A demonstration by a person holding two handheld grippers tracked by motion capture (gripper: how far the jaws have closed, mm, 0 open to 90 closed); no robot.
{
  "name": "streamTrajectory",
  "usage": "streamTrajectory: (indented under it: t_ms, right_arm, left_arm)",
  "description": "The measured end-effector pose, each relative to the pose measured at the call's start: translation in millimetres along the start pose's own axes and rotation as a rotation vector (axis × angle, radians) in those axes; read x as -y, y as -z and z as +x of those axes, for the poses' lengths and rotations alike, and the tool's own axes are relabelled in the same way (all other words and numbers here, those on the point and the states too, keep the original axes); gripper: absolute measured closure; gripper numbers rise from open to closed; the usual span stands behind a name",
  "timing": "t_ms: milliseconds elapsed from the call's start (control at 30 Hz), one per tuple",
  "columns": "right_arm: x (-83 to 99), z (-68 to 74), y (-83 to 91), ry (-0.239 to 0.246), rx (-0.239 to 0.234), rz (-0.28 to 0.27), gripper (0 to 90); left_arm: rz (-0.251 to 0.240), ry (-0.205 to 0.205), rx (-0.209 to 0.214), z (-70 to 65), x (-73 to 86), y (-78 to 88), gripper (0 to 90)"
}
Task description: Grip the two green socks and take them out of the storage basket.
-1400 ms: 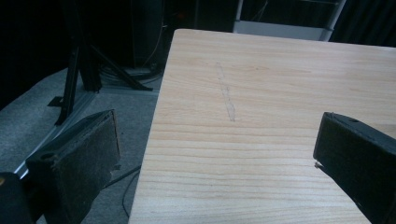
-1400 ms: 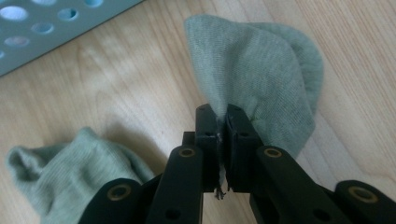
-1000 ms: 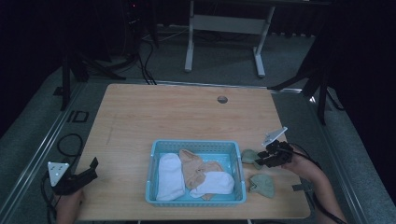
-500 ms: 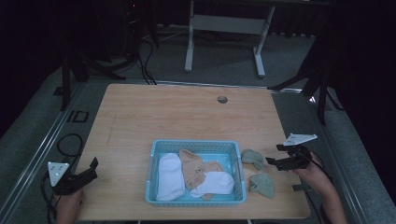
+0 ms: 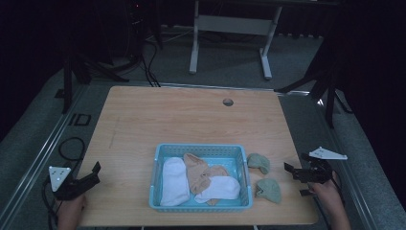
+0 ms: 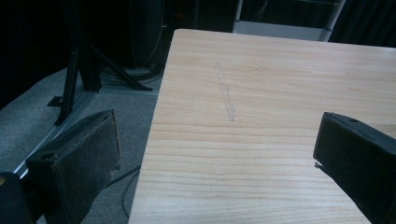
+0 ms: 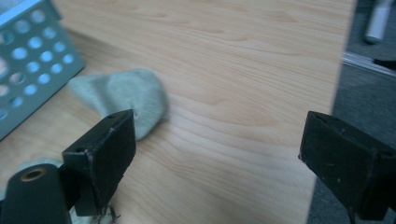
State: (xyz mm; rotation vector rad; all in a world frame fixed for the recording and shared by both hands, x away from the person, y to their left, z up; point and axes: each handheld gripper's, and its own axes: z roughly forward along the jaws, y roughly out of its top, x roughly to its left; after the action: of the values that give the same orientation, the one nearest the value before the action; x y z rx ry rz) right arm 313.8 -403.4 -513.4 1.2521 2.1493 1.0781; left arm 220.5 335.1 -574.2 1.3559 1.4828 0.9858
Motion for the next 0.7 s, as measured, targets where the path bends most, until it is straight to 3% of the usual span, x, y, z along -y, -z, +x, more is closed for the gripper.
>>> streamTrajectory:
  t_ms: [100,333,700]
  right_arm:
    - [11.2,-0.9,2.1,-0.052,0.042,-0.028,10.6]
    - [36.5,0.8,2.0,-0.124,0.145,-0.084,10.6]
    - [58.2,11.2,8.6,-0.158,0.258,-0.217,10.6]
  left_arm:
    - [0.001,-0.001,0.000,0.0,-0.1,-0.1,0.7]
    - [0.003,-0.002,0.001,0.0,-0.1,-0.1,0.7]
    - [0.002,-0.001,0.004,-0.1,-0.1,-0.1,0.7]
